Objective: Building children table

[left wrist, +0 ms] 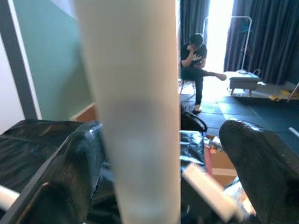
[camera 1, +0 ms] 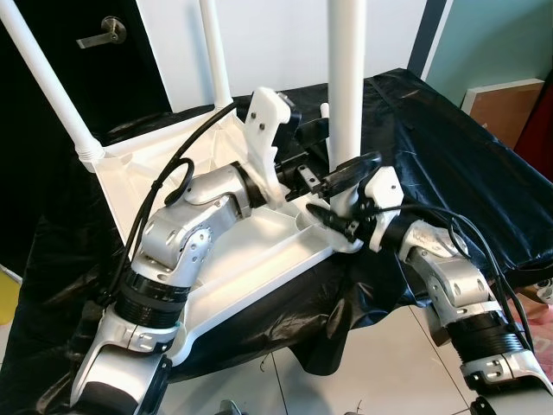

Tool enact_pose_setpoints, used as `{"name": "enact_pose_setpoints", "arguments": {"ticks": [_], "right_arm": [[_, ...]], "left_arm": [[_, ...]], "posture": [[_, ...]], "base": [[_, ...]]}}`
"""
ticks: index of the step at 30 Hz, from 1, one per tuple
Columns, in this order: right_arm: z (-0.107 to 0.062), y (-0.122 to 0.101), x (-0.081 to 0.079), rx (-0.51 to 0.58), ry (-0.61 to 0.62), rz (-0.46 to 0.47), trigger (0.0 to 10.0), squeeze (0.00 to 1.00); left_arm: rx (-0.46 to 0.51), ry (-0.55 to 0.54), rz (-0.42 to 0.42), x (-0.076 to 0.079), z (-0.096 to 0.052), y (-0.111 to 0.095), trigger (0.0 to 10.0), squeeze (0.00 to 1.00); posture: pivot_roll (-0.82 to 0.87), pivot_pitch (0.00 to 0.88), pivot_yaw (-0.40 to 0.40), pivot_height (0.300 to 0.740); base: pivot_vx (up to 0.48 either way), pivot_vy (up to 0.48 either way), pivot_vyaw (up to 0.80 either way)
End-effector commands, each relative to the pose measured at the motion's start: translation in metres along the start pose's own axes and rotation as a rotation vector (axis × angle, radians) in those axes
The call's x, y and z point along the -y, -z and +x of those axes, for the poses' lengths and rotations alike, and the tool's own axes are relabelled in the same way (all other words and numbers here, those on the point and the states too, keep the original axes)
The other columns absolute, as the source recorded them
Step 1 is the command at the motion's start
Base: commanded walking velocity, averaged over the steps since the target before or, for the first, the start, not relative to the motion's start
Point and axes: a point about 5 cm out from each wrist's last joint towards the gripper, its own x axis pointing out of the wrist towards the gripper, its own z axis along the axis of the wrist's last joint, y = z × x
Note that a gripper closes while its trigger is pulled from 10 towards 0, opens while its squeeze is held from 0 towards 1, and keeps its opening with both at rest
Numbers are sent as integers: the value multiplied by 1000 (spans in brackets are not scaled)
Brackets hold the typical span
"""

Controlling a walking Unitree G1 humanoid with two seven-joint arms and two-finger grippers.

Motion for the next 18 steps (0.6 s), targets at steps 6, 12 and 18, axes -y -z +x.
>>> {"name": "enact_pose_setpoints", "arguments": {"ticks": [6, 12, 18], "right_arm": [[-5, 8, -12, -71, -125, 13, 10000, 0], [-8, 8, -13, -100, -161, 15, 10000, 0], [-8, 7, -12, -110, -171, 15, 10000, 0]], "left_arm": [[93, 248, -183, 9, 1, -15, 10000, 0], [113, 289, -246, 12, -1, -19, 10000, 0], [111, 277, -276, 8, -2, -19, 0, 0]], "posture": [[-85, 0, 20, 740], [-83, 7, 20, 740], [-84, 10, 20, 740]], "base": [[0, 0, 0], [0, 0, 0], [0, 0, 0]]}}
